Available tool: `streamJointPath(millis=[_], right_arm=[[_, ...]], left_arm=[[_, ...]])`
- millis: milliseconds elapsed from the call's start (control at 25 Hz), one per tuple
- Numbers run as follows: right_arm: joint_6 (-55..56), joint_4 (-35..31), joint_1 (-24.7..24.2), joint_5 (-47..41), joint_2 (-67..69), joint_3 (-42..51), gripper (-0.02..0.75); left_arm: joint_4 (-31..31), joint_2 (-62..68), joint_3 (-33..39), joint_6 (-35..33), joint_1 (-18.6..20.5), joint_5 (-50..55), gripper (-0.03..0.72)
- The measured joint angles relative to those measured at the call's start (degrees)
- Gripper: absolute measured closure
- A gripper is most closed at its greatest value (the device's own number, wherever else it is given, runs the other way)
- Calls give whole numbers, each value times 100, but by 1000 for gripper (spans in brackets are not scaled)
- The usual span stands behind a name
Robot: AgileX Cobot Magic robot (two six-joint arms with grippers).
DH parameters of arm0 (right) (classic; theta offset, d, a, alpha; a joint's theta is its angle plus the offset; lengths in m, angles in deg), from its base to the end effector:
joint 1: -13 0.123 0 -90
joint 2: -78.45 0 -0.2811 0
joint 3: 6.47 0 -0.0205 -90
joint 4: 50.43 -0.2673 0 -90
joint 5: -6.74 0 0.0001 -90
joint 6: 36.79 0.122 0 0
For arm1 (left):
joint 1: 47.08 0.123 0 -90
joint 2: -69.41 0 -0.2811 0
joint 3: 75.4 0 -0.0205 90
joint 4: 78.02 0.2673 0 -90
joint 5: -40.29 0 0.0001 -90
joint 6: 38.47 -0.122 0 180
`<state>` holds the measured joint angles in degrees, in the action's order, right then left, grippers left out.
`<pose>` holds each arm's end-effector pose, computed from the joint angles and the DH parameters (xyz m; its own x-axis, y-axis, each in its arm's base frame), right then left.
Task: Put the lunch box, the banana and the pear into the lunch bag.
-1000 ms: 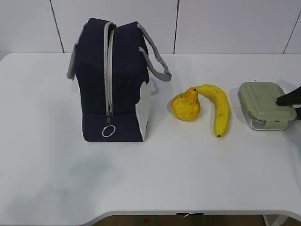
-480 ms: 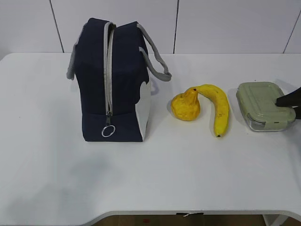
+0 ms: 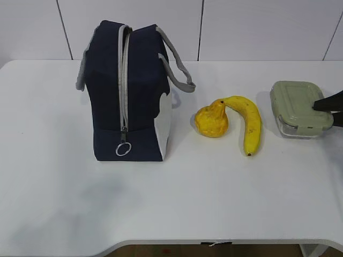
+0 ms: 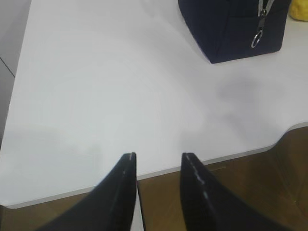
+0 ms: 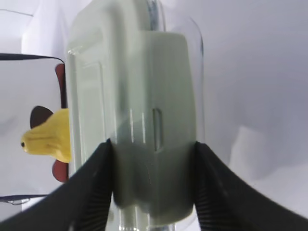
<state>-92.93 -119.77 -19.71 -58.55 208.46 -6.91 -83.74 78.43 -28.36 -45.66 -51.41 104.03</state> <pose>0.4045 -0.1365 0.1212 -0.8294 0.4434 -0.3399 0.0063 0.6156 0.7880 0.0373 -0.0138 0.2731 -0.4798 0.1173 -0.8695 0.1922 0.9810 0.0263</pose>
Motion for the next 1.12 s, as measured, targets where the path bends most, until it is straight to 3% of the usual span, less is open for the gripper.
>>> streamJointPath(millis=[280,640,1120], right_arm=[[-48,-365,76,11,-231,0,376],[-53,-398,548,0,-493,-170,377],[80,-432,650,-70,-682,-184,378]], left_arm=[[-133,445,-83,0,0,-217,448],[-245,1470,-789,0,0,-470,447],[-278,3276,-1882,-253,-773,-810,447]])
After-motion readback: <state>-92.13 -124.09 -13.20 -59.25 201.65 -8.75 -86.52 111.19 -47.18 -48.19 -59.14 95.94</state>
